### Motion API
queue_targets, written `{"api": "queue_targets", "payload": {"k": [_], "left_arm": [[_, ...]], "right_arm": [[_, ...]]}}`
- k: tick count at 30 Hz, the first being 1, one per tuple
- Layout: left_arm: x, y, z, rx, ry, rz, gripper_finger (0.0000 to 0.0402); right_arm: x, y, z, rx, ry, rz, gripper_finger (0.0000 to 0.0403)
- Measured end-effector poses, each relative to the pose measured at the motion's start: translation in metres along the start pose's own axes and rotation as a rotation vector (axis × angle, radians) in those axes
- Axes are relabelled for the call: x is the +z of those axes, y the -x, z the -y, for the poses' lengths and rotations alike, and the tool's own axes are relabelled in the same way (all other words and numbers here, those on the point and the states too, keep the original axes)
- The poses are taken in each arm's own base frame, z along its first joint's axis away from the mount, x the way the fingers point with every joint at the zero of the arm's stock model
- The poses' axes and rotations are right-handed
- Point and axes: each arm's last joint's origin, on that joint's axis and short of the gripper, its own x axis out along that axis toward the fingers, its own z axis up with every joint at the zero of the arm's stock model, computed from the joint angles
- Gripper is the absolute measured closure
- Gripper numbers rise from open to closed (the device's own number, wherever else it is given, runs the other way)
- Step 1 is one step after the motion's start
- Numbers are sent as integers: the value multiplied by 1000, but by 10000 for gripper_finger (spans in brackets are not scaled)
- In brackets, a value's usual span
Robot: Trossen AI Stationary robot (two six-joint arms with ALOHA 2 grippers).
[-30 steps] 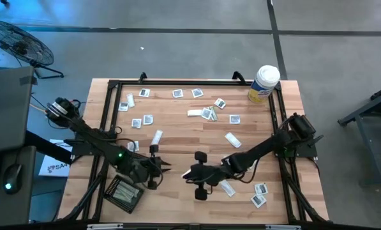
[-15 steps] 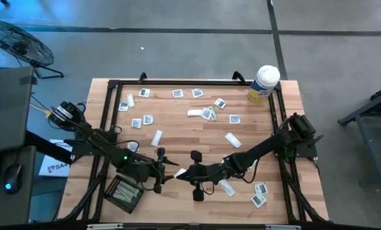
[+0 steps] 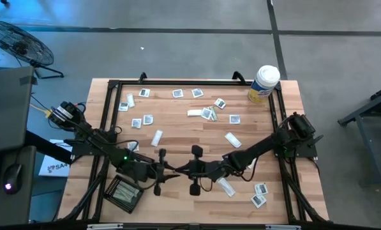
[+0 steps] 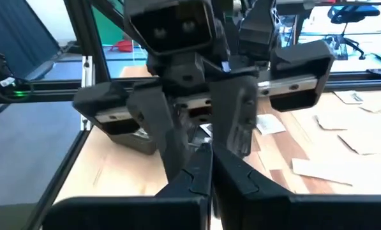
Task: Pick & Place First Aid Supplies
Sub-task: Put the bandage into the bottom black bin
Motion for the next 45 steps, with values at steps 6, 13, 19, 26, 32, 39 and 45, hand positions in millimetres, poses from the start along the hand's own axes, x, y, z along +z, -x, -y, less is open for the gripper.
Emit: {"api": "queue_targets", "payload": {"k": [6, 13, 19, 26, 32, 39, 45], "left_arm": [[6, 9, -5, 6, 57, -88, 388], [41, 36, -14, -21, 93, -307, 399], [62, 72, 1, -223, 160, -673, 400], [46, 113, 32, -440, 102, -1002, 401], [20, 115, 56, -463, -1, -1102, 401], [-9, 98, 78, -525, -113, -1233, 401], [-20, 93, 85, -542, -123, -1293, 398]], "right_arm": [[1, 1, 0, -71, 65, 20, 380], [8, 6, -5, -59, 125, 65, 301], [7, 8, -6, -63, 145, 42, 248], [5, 5, 0, -94, 148, 15, 229], [6, 2, 8, -118, 142, 17, 238], [7, -1, 16, -137, 137, 16, 247], [7, -1, 16, -136, 138, 14, 245]]}}
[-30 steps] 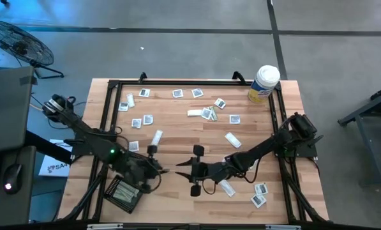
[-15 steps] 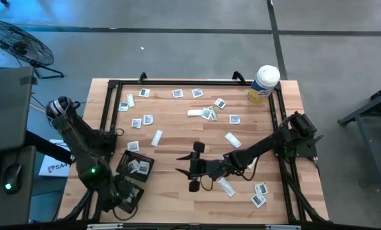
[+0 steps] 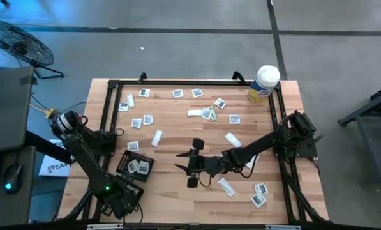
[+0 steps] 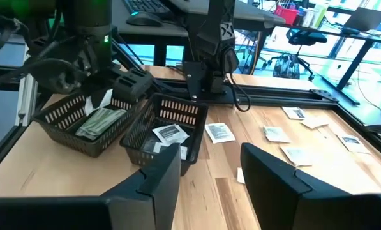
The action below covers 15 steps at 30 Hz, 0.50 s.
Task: Pick & Place First Aid Supplies
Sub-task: Put the bandage into the bottom black bin
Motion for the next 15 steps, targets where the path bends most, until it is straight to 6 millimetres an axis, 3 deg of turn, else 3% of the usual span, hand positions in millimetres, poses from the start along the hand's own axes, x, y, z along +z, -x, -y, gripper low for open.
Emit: {"api": "queue_targets", "payload": {"k": [6, 15], "left_arm": [[2, 0, -6, 46, 69, 12, 376], [11, 5, -29, 74, 117, 12, 323]], "right_arm": [[0, 0, 0, 14, 13, -1, 243], [-1, 8, -6, 47, 84, -45, 216]]}}
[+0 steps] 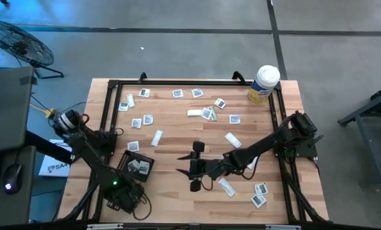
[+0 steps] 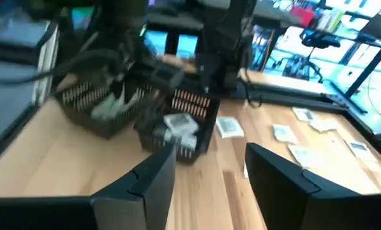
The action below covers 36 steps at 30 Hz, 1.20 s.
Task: Pick & Place First Aid Supplies
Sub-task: Put the bandage into the bottom black bin
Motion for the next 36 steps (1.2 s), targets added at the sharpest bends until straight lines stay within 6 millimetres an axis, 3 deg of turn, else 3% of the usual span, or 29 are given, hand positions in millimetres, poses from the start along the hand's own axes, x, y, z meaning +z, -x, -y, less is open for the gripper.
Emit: {"api": "queue_targets", "payload": {"k": [6, 11, 18, 23, 27, 36], "left_arm": [[15, 28, -5, -54, 150, -6, 321], [25, 66, 0, -123, 287, -3, 321], [44, 97, 1, 83, 239, 322, 321], [52, 102, -4, 315, 249, 532, 321], [56, 105, -7, 436, 271, 638, 321], [56, 106, -8, 487, 257, 664, 321]], "right_arm": [[-3, 23, 2, 14, -24, -187, 206], [-29, 43, 5, -22, -106, -508, 206], [-65, 61, 8, -67, -200, -918, 206], [-71, 63, -9, 66, 9, -919, 210], [-72, 64, -17, 167, 32, -929, 219], [-80, 62, -27, 287, 105, -950, 249]]}}
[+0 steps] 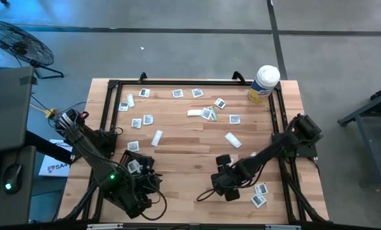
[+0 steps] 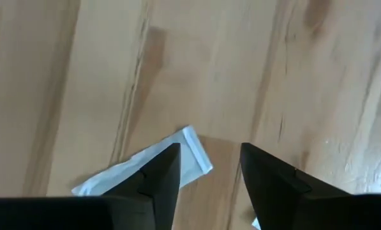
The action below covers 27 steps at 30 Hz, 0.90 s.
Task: Pick & Place First Aid Supplies
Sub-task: Put the bandage into the bottom black bin
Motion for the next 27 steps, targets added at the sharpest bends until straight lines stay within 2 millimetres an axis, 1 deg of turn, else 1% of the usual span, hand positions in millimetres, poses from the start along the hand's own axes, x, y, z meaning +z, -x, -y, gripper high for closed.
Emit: {"api": "queue_targets", "payload": {"k": [6, 10, 17, 21, 27], "left_arm": [[0, 0, 1, -2, 23, 7, 321], [-4, -5, 2, 10, 23, 12, 321], [-17, -19, 8, -8, 26, -1, 321], [-31, -33, 14, -33, 41, 4, 321], [-42, -49, 21, -73, 56, 62, 321]], "right_arm": [[0, -17, 1, 28, 30, -49, 261], [-2, -28, 1, 23, 51, -81, 265], [1, -33, 8, -38, 61, -72, 273], [4, -35, 15, -41, 35, -59, 298], [9, -37, 26, -32, -4, -36, 353]]}}
